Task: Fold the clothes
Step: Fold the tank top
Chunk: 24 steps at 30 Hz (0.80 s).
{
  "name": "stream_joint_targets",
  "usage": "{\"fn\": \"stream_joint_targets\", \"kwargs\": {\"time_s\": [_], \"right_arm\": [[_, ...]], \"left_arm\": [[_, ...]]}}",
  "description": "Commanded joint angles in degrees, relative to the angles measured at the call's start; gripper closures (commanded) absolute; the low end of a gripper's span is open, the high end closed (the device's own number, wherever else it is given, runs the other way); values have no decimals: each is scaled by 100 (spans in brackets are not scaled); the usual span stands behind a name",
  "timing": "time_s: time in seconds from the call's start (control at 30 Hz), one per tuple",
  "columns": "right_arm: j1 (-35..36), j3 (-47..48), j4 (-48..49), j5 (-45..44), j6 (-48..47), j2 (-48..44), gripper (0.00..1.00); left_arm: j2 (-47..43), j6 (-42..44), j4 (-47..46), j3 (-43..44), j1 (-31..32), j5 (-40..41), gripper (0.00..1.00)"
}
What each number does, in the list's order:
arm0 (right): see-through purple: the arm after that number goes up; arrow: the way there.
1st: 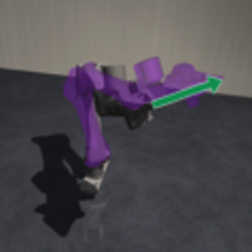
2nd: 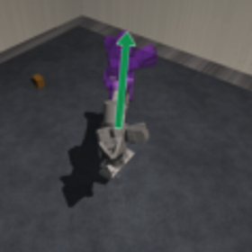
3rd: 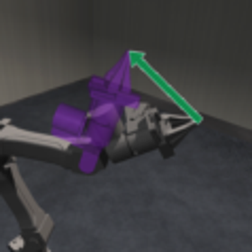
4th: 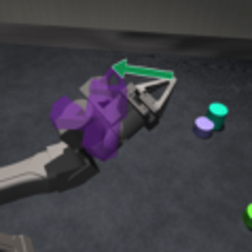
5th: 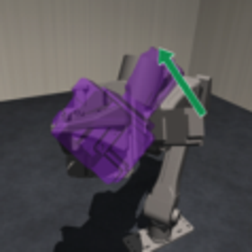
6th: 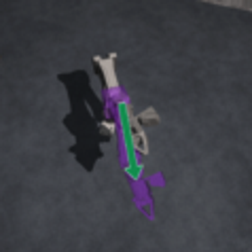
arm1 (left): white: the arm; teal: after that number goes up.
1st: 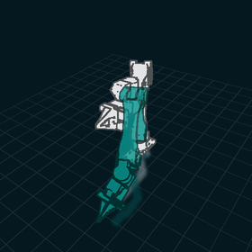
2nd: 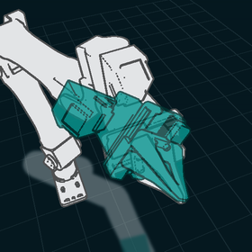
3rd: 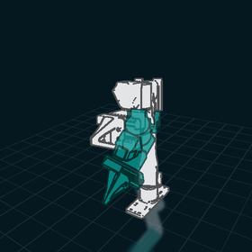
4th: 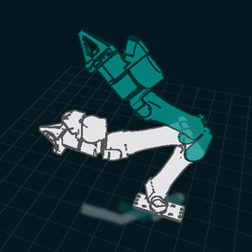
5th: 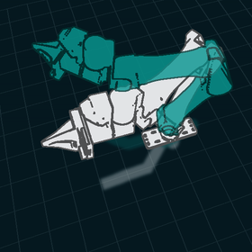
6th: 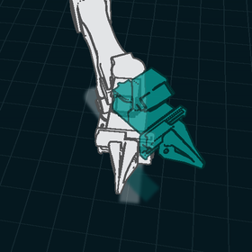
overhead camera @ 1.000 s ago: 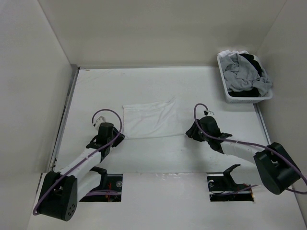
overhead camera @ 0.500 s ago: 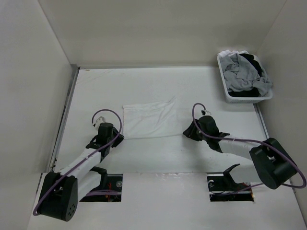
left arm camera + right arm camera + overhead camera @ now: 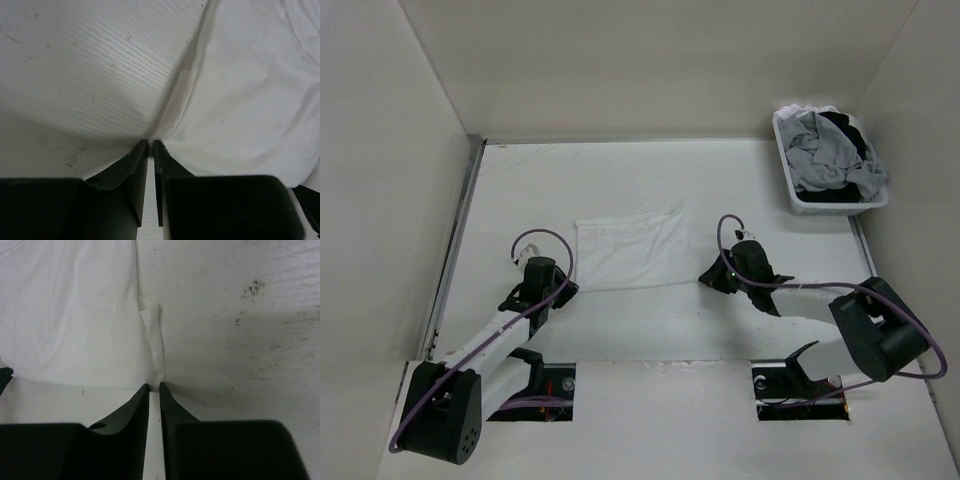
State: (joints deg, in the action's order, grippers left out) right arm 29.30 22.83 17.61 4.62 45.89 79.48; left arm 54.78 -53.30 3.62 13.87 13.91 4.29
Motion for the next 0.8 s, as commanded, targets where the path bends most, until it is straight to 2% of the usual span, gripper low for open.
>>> {"fn": "stream_joint_targets", "kwargs": {"time_s": [0.0, 0.1, 0.23, 0.4, 0.53, 0.67, 0.77], "right_arm": [[-43, 169, 252, 39, 25, 94, 87], [-34, 126, 366, -93, 43, -29, 96], [97, 46, 69, -418, -1, -835, 100], [685, 309, -1773, -997, -141, -2881, 100], [1291, 1037, -3602, -1665, -203, -4316, 100], [2099, 1925, -4913, -2429, -28, -4942, 100], [2846, 2435, -5398, -3062, 183, -5013, 100]], "left_arm": [[-117, 74, -45, -77, -25, -25, 91], [-196, 74, -37, -51, 2, -51, 94], [-739, 92, 340, 221, 89, -148, 97], [-2285, 258, 1946, 1212, 502, 176, 97], [-3069, 346, 3151, 2232, 923, 668, 97], [-3377, 250, 3821, 3006, 1319, 1020, 97], [-3466, 223, 3954, 3297, 1460, 1161, 98]]}}
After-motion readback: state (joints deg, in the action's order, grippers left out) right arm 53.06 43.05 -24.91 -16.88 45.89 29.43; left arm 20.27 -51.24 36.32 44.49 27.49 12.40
